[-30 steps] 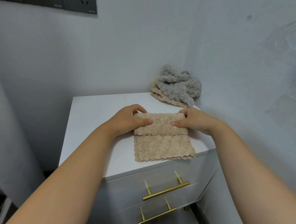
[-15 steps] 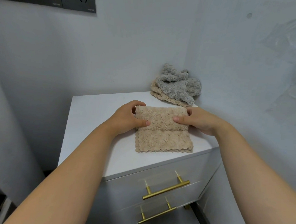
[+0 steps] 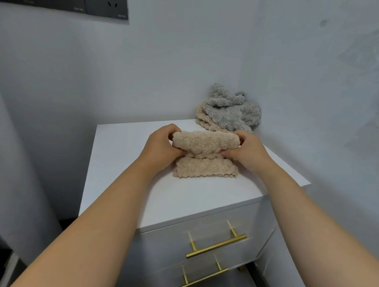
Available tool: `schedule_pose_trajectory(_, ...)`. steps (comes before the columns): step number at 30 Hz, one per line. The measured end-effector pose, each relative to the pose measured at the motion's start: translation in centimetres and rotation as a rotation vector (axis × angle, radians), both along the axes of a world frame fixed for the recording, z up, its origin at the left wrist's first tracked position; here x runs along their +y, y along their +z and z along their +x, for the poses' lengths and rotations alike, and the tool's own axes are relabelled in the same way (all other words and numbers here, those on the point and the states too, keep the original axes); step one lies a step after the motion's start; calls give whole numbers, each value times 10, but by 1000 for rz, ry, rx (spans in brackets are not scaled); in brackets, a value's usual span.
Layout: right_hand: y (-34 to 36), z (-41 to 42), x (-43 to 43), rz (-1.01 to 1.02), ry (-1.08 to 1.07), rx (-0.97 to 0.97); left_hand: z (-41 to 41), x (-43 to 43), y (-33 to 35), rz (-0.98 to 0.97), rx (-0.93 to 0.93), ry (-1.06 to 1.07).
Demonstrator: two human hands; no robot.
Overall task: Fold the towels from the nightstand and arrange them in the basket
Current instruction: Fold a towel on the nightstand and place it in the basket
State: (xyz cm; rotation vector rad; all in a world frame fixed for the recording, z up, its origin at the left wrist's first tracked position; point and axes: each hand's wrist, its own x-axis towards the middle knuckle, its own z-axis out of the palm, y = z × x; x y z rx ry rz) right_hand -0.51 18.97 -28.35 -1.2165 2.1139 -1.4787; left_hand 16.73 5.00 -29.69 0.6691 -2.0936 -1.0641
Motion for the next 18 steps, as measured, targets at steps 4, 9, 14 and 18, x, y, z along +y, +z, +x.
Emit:
schedule_pose_trajectory(4,1,-2,2,58,44,87,7,-3,2,-16,-44,-76)
schedule_pose_trajectory(9,5,-12,9,198,182,140,16,-10,3,-38,-157,-136)
schedule_pose_trajectory(14,21,-21,23,320,371,18,22,-2,22,-24,-257,-126)
schedule_pose_trajectory(18,31,-14,22,246,235,69,15,12,31,-51,-311,-143)
